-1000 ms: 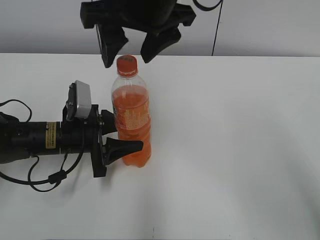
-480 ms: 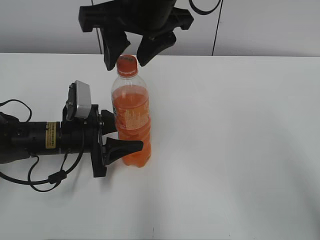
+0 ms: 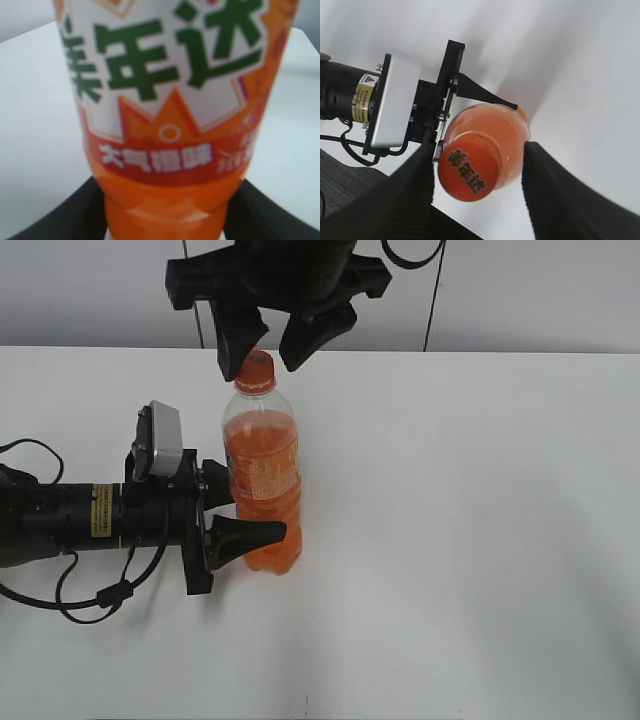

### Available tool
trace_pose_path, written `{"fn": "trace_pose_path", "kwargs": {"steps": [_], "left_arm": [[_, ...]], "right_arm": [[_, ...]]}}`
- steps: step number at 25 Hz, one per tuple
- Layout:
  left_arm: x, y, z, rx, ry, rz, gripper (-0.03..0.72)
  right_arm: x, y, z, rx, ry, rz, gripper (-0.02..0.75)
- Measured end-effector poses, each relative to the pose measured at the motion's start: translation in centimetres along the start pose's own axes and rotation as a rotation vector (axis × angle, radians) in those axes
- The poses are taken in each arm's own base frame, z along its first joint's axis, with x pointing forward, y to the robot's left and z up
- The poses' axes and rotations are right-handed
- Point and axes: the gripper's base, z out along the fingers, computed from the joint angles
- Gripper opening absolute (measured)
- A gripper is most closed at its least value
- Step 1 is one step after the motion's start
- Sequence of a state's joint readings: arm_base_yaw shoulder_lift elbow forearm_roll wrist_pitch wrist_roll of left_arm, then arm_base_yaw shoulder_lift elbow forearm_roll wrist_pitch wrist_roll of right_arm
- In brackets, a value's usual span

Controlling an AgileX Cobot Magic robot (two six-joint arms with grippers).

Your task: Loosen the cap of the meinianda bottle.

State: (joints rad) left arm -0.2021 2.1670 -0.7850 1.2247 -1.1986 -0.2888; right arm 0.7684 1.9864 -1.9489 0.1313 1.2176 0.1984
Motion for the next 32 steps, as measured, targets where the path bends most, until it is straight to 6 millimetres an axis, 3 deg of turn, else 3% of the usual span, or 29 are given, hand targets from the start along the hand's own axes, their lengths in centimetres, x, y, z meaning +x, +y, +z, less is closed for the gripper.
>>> {"fn": "trace_pose_path", "kwargs": {"steps": [4,11,14,24,27,32], "left_arm": [[0.0,0.01,0.0,-0.001,0.0,0.0,0.394],[0.01,0.01,0.0,-0.001,0.001,0.0,0.394],[0.01,0.0,0.0,0.0,0.001,0.0,0.394],[0.01,0.0,0.0,0.0,0.001,0.0,0.394],[0.01,0.0,0.0,0.0,0.001,0.0,0.394],[0.01,0.0,0.0,0.0,0.001,0.0,0.394]], "right_arm": [[-0.02,0.02,0.0,-0.003,-0.002,0.0,0.271],[-0.02,0.02,0.0,-0.003,-0.002,-0.089,0.271],[-0.01,0.08,0.0,-0.009,-0.002,-0.287,0.271],[-0.03,0.14,-0.07,-0.011,-0.01,-1.187,0.269],[-0.01,0.14,-0.07,-0.012,-0.009,-1.335,0.269],[-0.03,0.14,-0.09,-0.011,-0.01,-1.396,0.269]]}}
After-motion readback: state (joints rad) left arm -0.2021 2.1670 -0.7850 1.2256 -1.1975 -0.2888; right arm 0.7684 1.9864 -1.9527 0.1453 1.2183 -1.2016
